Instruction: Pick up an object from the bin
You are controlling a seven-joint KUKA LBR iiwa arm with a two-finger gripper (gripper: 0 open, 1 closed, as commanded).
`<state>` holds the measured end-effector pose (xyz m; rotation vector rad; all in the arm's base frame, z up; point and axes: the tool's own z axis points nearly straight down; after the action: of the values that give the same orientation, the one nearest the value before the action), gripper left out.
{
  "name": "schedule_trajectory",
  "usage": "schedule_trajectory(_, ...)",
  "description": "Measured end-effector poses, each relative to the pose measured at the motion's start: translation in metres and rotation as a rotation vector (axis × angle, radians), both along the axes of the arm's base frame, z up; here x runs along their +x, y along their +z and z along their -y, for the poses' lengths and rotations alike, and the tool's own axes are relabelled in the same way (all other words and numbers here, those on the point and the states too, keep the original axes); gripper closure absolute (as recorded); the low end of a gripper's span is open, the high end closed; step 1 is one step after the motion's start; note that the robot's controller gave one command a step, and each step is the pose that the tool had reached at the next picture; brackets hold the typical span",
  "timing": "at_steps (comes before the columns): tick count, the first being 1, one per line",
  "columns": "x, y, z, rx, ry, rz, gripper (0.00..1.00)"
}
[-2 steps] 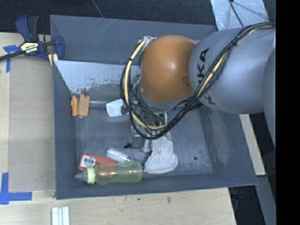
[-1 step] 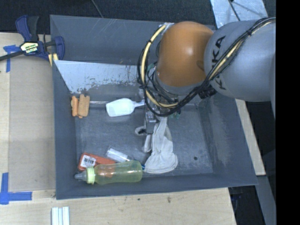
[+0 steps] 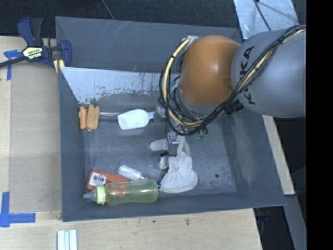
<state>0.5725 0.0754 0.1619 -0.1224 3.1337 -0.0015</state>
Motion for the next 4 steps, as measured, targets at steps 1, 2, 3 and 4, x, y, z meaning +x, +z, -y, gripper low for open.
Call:
schedule_trajectory(1,0.022,-0.02,0.044,0.003,0.01,-0.002,0.0)
schedule_trajectory(2,0.003,-0.073,0.065,-0.002,0.079,0.002,0.0)
schedule_trajectory(3,0.016,-0.087,0.068,0.0,0.121,-0.001,1.0)
schedule_trajectory(4,0.016,-0.087,0.068,0.0,0.119,-0.002,1.0)
